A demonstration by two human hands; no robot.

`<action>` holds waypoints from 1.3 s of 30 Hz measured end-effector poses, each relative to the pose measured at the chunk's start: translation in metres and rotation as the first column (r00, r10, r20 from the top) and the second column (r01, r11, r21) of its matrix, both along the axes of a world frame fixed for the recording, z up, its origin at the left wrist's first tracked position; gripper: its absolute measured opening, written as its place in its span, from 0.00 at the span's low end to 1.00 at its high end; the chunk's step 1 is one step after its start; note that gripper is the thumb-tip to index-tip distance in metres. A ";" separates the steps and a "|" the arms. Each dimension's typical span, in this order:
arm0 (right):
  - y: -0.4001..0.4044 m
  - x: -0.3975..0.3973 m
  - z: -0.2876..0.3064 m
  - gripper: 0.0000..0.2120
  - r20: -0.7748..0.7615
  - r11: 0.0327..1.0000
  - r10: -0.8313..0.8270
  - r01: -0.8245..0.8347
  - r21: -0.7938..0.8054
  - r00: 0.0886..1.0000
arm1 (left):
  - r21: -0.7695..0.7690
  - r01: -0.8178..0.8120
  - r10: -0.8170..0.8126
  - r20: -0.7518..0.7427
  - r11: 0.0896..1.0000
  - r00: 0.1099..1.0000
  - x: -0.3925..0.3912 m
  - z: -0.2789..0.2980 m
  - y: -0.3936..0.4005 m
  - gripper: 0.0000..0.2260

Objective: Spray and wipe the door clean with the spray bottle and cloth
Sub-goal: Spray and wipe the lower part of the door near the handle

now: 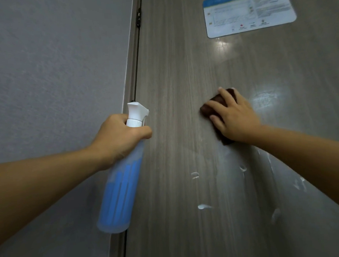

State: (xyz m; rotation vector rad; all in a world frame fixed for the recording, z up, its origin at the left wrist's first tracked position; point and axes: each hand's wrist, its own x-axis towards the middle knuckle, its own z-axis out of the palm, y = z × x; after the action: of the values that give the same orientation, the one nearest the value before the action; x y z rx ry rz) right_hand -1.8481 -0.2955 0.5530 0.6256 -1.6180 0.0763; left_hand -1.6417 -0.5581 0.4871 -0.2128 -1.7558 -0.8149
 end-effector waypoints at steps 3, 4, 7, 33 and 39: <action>-0.030 0.002 0.013 0.23 0.038 0.987 0.010 -0.004 -0.159 0.999 | 0.006 -0.044 0.044 -0.027 0.999 0.999 0.000 -0.001 -0.002 0.20; -0.041 0.004 0.016 0.23 0.046 0.982 0.013 -0.004 -0.190 0.999 | 0.003 -0.057 0.057 -0.038 0.998 0.998 0.000 -0.001 -0.002 0.21; -0.064 0.008 0.015 0.24 0.033 0.985 0.016 -0.010 -0.173 0.999 | -0.002 -0.075 0.075 -0.055 0.997 0.996 0.000 -0.001 -0.003 0.21; -0.043 0.007 -0.043 0.27 -0.048 0.965 0.026 -0.012 0.263 0.999 | 0.015 -0.016 0.017 -0.044 1.000 0.999 -0.002 0.000 0.004 0.15; 0.001 0.004 -0.034 0.27 -0.035 0.971 -0.035 0.042 0.234 0.999 | 0.011 -0.002 0.003 -0.046 1.000 0.999 0.003 0.004 0.005 0.19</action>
State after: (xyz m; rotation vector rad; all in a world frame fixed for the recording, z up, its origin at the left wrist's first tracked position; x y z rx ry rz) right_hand -1.8438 -0.2943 0.5185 0.7728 -1.6216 -0.1547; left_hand -1.6388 -0.5531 0.4908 -0.2208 -1.7075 -0.8112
